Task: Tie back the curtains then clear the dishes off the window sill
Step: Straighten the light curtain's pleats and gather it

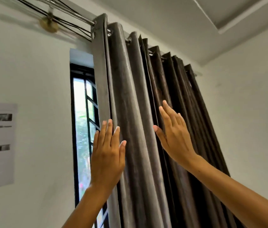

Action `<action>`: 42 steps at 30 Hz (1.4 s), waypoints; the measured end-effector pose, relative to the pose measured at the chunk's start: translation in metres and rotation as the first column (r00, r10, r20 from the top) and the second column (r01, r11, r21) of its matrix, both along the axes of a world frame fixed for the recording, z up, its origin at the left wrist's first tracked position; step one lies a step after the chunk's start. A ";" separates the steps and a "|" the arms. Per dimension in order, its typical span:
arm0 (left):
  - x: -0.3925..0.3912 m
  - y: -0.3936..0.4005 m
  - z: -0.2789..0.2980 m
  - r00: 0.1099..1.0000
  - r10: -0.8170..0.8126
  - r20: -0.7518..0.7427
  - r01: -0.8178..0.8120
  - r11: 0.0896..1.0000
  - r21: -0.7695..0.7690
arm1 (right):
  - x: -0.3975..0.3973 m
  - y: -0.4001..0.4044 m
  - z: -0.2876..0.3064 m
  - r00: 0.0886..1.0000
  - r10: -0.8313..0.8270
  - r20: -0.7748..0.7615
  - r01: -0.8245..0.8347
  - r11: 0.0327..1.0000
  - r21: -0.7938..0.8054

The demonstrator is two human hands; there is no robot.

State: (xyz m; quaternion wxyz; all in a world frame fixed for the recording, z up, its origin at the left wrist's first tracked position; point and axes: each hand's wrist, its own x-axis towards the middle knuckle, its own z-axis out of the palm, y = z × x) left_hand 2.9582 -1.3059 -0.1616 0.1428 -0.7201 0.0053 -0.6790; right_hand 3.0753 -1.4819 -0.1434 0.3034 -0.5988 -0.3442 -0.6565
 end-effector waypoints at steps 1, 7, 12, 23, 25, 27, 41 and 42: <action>0.009 -0.001 0.007 1.000 0.026 0.006 -0.026 1.000 -0.007 | 0.014 0.002 0.008 1.000 0.028 -0.002 -0.028 1.000 0.001; 0.053 0.009 0.058 0.979 0.198 0.050 -0.198 0.980 0.007 | 0.083 0.035 0.072 0.975 0.221 0.008 -0.221 0.973 0.060; 0.084 0.029 0.102 0.974 0.215 0.073 -0.217 0.976 0.012 | 0.122 0.074 0.116 0.927 0.375 -0.010 -0.370 0.917 0.147; 0.155 0.070 0.179 0.987 0.106 0.120 -0.076 0.970 -0.233 | 0.183 0.131 0.175 0.882 0.307 -0.358 -0.349 0.935 -0.058; 0.164 0.074 0.184 0.980 0.100 0.171 -0.048 0.959 -0.281 | 0.189 0.135 0.185 0.853 0.321 -0.411 -0.389 0.917 -0.092; 0.168 0.076 0.186 0.964 0.093 0.247 -0.007 0.944 -0.328 | 0.191 0.139 0.192 0.831 0.337 -0.443 -0.424 0.899 -0.112; 0.163 0.083 0.201 0.859 -0.177 0.480 0.401 0.815 -0.418 | 0.192 0.153 0.203 0.675 0.579 -0.456 -0.677 0.733 -0.071; 0.163 0.082 0.202 0.853 -0.201 0.482 0.427 0.800 -0.421 | 0.191 0.157 0.203 0.656 0.606 -0.450 -0.697 0.715 -0.055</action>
